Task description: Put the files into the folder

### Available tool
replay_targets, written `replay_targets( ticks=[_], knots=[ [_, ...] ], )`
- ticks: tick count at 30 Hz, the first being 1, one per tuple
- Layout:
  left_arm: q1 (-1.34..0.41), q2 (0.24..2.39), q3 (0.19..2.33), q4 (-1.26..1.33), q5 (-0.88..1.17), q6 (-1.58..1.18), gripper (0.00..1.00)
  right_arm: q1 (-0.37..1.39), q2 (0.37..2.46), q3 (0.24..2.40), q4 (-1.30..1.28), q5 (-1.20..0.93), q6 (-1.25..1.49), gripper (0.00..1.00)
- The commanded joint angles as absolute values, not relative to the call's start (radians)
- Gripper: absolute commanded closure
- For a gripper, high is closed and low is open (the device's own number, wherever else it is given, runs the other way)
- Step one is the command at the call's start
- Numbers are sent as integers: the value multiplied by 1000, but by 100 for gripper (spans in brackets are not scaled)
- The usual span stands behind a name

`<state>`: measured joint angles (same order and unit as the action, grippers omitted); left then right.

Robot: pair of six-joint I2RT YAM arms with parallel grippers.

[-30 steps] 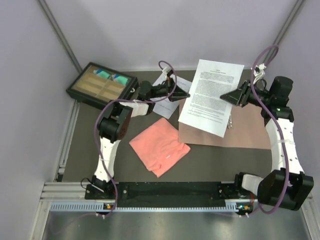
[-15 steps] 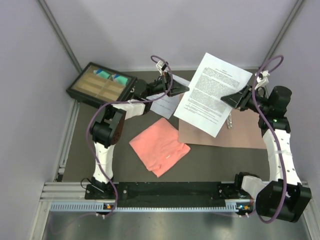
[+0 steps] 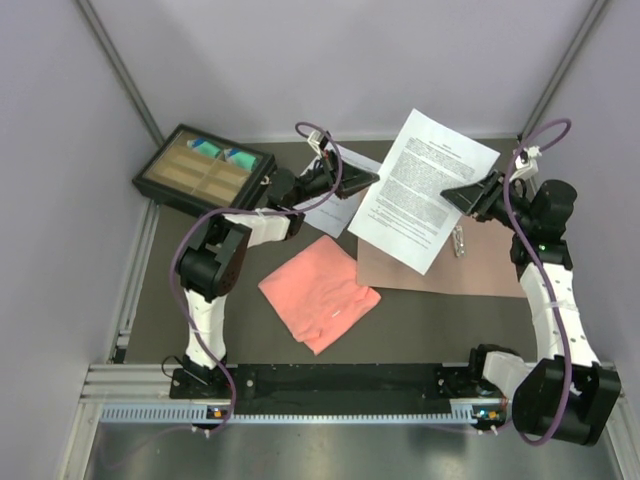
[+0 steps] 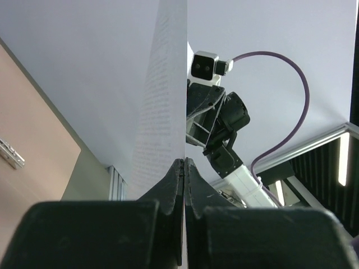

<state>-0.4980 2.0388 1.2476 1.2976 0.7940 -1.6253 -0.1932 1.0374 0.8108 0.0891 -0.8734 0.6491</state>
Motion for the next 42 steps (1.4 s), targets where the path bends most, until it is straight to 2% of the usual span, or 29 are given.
replay_targets(
  ticks=[1, 3, 4, 6, 10, 16, 19, 25, 27, 29, 30, 32, 33, 34, 35, 39, 42],
  knots=[
    [-528, 1971, 1258, 1500, 753, -1623, 100, -179, 1032, 816, 134, -859, 635, 79],
    [-537, 1947, 1256, 1426, 802, -1568, 100, -179, 1054, 863, 51, -877, 591, 96],
    [-538, 1938, 1252, 1395, 824, -1540, 100, -179, 1063, 883, 10, -884, 536, 100],
    [-538, 1899, 1227, 1289, 879, -1448, 96, -179, 1078, 933, -53, -920, 477, 100],
    [-540, 1849, 1190, 1148, 908, -1307, 76, -179, 1088, 973, -117, -992, 396, 100],
    [-541, 1864, 1200, 1118, 920, -1269, 59, -179, 1074, 982, -58, -1109, 449, 100],
    [-546, 1873, 1218, 1088, 919, -1243, 53, -179, 1057, 995, -66, -1134, 463, 100],
    [-558, 1864, 1246, 999, 913, -1169, 49, -179, 1032, 1005, -89, -1163, 482, 100],
    [-564, 1855, 1256, 936, 904, -1138, 50, -178, 1031, 1009, -71, -1173, 495, 100],
    [-571, 1845, 1267, 891, 899, -1098, 56, -178, 1034, 1012, -63, -1183, 515, 100],
    [-572, 1844, 1278, 862, 894, -1094, 68, -178, 1035, 1019, -87, -1180, 512, 100],
    [-571, 1833, 1293, 827, 891, -1091, 79, -178, 1038, 1043, -139, -1145, 463, 98],
    [-569, 1830, 1298, 812, 888, -1091, 86, -178, 1035, 1051, -165, -1128, 419, 92],
    [-568, 1827, 1301, 780, 884, -1094, 88, -178, 1032, 1052, -185, -1115, 410, 84],
    [-568, 1818, 1307, 770, 881, -1100, 90, -178, 1023, 1049, -183, -1109, 410, 82],
    [-566, 1813, 1292, 839, 879, -1192, 99, -178, 1005, 1016, -131, -1078, 440, 61],
    [-561, 1824, 1278, 986, 867, -1322, 100, -178, 993, 967, -48, -1080, 488, 55]
  ],
)
